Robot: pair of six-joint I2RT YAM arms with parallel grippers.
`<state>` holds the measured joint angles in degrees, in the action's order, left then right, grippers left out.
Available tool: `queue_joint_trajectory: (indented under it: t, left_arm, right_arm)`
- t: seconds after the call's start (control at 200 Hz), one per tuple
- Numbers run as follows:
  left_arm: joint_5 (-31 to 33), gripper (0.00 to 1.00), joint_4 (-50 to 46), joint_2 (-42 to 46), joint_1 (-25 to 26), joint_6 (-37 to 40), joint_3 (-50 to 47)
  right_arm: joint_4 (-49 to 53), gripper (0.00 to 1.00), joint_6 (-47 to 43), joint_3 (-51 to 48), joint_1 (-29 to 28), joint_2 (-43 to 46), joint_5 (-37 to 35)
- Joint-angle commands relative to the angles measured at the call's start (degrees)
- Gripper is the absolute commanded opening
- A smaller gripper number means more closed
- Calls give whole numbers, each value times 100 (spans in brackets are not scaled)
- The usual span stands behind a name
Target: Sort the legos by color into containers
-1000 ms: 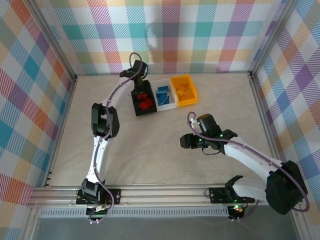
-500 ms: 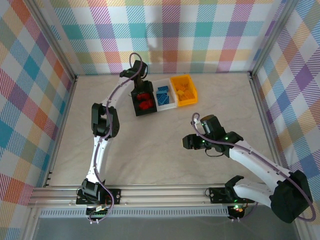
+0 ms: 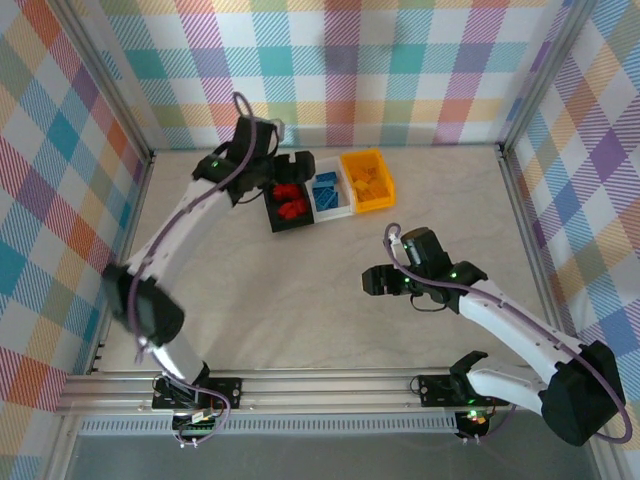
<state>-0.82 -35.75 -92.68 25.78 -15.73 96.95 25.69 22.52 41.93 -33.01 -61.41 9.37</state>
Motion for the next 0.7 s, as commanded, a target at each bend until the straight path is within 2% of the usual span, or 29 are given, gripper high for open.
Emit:
queue_joint_trajectory:
  t: [0.0,0.16,0.315,0.46,0.695]
  left_arm:
    - [172,100,460,732,-7,-89,-1081]
    - [609,100,737,1979,19,-22,-2320]
    - [1422,100,725,2828,16,-79,-3025]
    - [1952,100,1073,3403,15,-16,-3745]
    - [1590,100,1778,4135,15,555,-4862]
  right_arm:
    - [-87,76,-114,396,45,13,-151]
    - [-20,93,-639,699,83,270,-737]
    - [-227,100,-1362,720,332,558,-1482]
    - [-820,100,-1936,473,690,1066,-1638]
    - [-790,100,-2555,431,1436,1037,-1943]
